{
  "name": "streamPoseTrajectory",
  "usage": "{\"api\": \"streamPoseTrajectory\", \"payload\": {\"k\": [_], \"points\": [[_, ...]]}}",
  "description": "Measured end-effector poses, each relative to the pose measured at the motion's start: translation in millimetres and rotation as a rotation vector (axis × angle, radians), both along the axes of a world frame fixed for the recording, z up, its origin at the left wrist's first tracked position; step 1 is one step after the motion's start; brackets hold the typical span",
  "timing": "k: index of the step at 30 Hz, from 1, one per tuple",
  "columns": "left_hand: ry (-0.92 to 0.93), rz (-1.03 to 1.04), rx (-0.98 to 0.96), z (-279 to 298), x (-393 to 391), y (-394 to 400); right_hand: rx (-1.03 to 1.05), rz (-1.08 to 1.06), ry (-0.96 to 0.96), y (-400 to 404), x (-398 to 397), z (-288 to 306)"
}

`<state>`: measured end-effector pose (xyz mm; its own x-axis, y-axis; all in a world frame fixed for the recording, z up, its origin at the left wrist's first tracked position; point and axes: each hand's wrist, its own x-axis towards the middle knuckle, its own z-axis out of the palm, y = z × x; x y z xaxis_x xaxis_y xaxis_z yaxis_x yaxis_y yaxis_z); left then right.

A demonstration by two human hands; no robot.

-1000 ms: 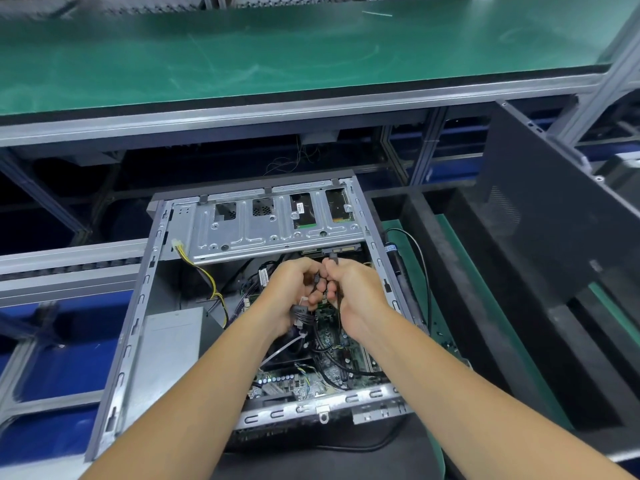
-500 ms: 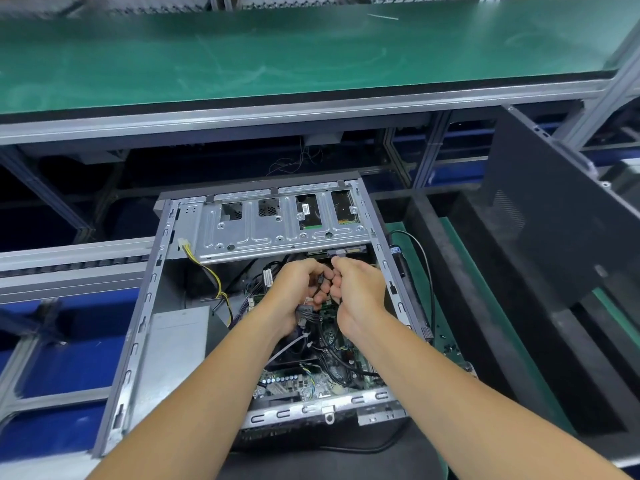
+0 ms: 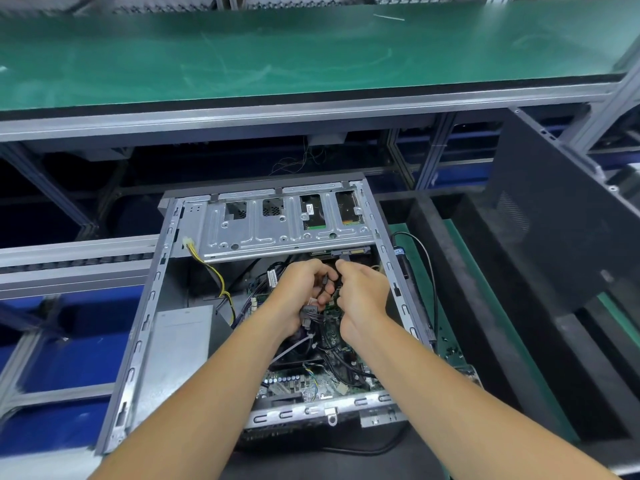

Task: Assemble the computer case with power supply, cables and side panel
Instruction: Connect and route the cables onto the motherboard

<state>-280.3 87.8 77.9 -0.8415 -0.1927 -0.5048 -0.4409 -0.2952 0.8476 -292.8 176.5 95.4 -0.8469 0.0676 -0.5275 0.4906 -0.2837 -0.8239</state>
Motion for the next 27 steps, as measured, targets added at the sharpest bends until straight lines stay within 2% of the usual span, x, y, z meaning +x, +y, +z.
{"api": "streamPoseTrajectory", "payload": {"k": [11,20,27], "points": [[0.005,0.004,0.014,4,2,-1,0.003,-0.045,-0.008,-4,-3,-7],[0.004,0.007,-0.004,2,1,-1,-0.075,-0.059,-0.030,-6,-5,-4],[-0.011,0.008,-0.002,5,4,0,-0.027,-0.071,-0.024,-9,-4,-3]]}}
